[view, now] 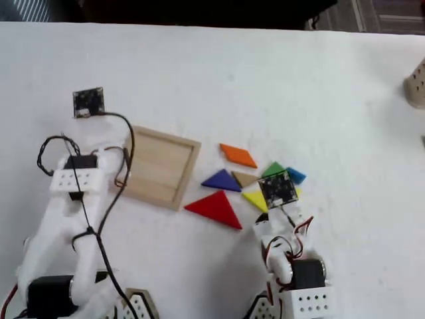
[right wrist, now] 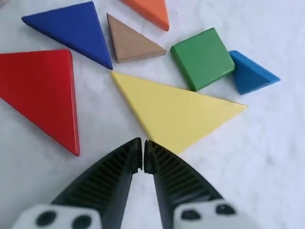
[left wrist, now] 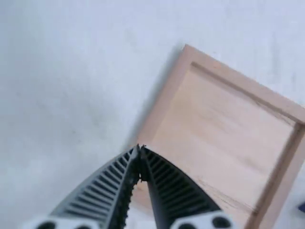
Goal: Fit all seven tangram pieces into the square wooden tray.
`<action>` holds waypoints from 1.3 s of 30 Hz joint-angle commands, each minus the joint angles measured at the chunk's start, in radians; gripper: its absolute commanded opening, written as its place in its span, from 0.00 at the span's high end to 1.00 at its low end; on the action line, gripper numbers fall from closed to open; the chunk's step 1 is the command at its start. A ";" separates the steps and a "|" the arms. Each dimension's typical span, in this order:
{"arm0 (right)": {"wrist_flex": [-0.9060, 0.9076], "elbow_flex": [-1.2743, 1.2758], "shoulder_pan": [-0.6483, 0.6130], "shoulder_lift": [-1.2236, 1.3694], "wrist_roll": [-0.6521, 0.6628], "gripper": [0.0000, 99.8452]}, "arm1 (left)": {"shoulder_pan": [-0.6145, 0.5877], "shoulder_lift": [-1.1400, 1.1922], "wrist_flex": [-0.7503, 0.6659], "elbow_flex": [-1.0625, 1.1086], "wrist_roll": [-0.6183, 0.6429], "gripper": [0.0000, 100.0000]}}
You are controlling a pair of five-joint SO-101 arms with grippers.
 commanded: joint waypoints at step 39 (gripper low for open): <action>-0.456 -0.732 -0.433 1.300 0.196 0.87 | -0.068 0.038 -0.209 0.035 -0.184 0.74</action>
